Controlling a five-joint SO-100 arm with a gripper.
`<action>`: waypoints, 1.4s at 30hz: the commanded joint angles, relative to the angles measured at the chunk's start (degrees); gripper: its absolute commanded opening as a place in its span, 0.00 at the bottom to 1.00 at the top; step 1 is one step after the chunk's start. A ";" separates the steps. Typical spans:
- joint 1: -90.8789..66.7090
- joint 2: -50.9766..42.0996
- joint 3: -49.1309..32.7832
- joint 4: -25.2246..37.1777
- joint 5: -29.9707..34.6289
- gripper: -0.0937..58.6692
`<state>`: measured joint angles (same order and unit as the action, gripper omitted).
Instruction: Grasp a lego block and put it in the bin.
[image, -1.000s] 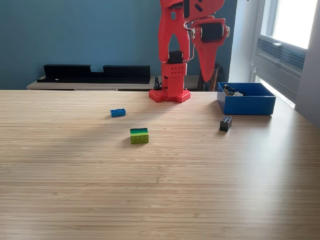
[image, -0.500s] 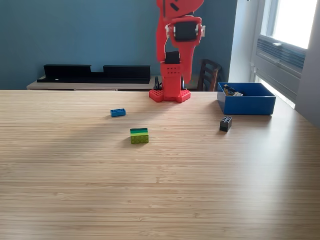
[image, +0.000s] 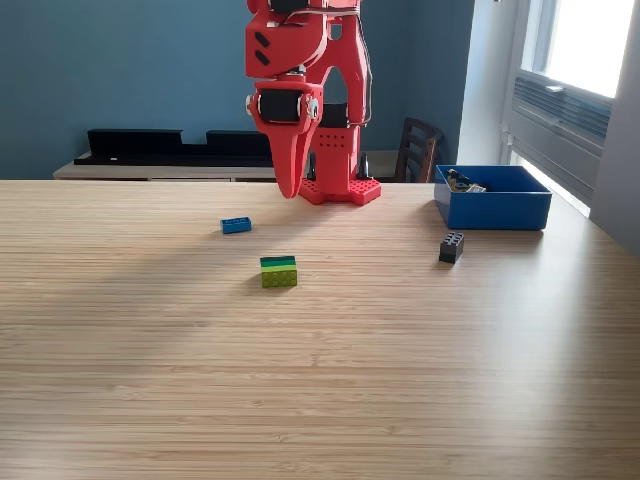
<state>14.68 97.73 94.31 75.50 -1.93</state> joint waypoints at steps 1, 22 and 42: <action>0.44 3.69 -0.79 -1.76 -9.23 0.52; 2.20 -14.41 -11.34 1.49 -20.92 0.80; 2.20 -27.42 -17.23 3.43 -23.20 0.79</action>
<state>16.61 70.58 82.00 78.66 -24.79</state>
